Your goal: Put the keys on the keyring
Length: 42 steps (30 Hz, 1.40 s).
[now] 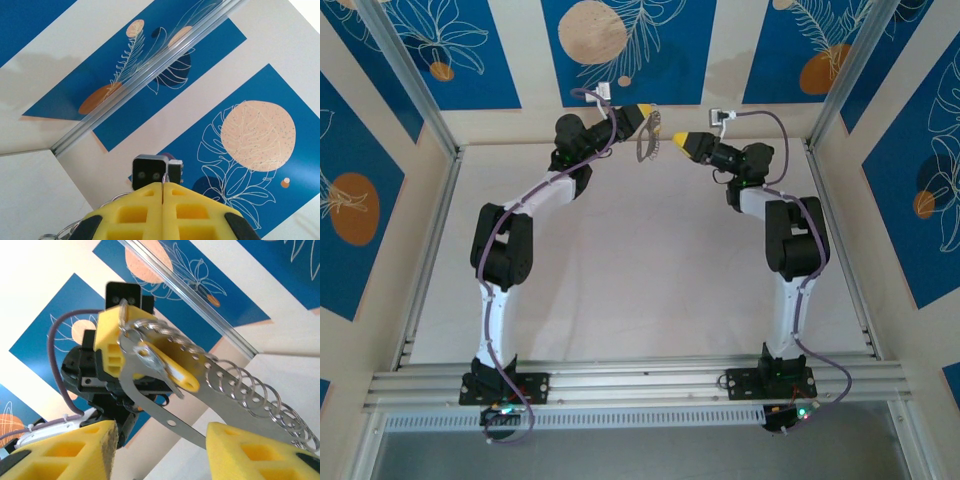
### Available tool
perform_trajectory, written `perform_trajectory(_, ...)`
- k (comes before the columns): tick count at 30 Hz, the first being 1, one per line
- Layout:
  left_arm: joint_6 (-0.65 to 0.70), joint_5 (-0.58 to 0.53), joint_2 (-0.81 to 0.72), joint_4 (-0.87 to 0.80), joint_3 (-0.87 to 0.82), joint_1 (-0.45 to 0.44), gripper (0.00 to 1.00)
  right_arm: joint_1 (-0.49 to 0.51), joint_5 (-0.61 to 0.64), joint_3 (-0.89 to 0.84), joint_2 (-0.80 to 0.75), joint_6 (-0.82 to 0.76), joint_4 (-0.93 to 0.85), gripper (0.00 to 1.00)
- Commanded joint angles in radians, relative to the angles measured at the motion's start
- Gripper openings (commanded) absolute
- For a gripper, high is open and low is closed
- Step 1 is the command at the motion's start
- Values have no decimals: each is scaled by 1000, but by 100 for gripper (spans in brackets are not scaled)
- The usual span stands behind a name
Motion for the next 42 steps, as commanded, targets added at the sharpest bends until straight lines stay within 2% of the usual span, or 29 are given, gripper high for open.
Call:
perform_trajectory(1, -4, 21, -11, 50, 35, -1, 0, 15, 16, 48, -27, -42, -9, 53)
perform_trajectory(16, -28, 34, 8, 66, 63, -10, 0, 63, 0, 219, 32, -117, -164, 56)
perform_trajectory(27, -30, 32, 19, 64, 72, -11, 0, 90, -24, 240, 56, -113, -159, 52)
perform_trajectory(29, -30, 32, 20, 65, 72, -13, 0, 92, -26, 237, 57, -109, -150, 46)
perform_trajectory(33, -30, 31, 19, 62, 72, -13, 0, 93, -22, 223, 55, -89, -125, 25)
perform_trajectory(39, -27, 31, 19, 60, 72, -13, 0, 93, -22, 209, 55, -71, -107, 0)
perform_trajectory(42, -27, 30, 18, 60, 72, -13, 0, 94, -20, 203, 55, -65, -102, 0)
